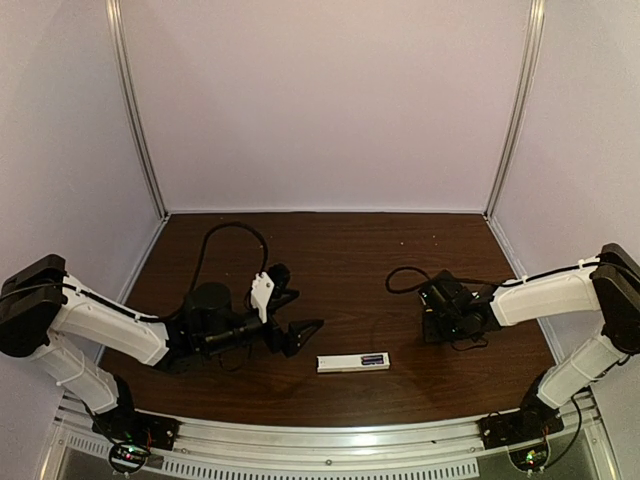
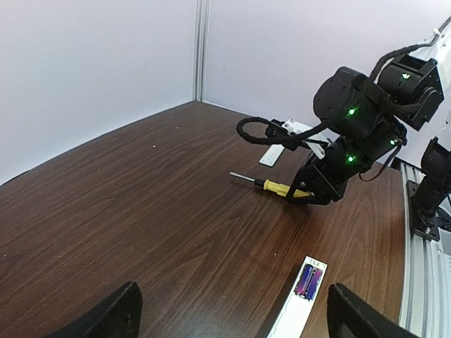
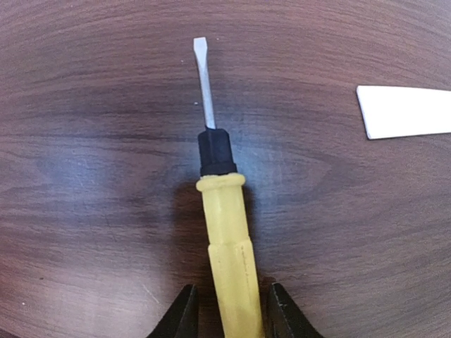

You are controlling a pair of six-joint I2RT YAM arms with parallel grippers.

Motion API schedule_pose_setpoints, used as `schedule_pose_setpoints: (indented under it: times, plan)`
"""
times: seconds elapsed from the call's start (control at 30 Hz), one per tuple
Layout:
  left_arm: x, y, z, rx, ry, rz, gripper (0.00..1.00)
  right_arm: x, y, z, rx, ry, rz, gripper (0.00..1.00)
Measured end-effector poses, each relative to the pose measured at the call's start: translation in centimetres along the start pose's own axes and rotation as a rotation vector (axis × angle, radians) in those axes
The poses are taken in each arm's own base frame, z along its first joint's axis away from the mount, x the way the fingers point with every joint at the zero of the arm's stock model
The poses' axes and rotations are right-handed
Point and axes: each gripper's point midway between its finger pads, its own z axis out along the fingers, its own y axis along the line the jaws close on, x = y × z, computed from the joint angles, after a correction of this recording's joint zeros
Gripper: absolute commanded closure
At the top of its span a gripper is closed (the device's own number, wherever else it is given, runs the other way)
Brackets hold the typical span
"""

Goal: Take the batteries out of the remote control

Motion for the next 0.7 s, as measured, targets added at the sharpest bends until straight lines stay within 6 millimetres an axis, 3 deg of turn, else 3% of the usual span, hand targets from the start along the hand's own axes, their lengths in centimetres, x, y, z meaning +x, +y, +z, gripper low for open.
schedule_pose_setpoints:
  times: [0.27,0.5,0.7]
  plan:
    - [-0.10,-0.06,-0.03,0.003,-0.002,0.001,0.08,0.39,-0.23,0.14,0.004,0.005,0.019,0.78]
    - [-0.16,-0.07,-0.05,0.003,-0.004,0.005,0.08,0.36,-0.22,0.10,-0.001,0.002,0.020,1.00]
    - [-0.68,-0.13,-0.21,0.005,-0.017,0.008,0.08,-0.09,-0.01,-0.58,-0.024,-0.014,0.018,1.00]
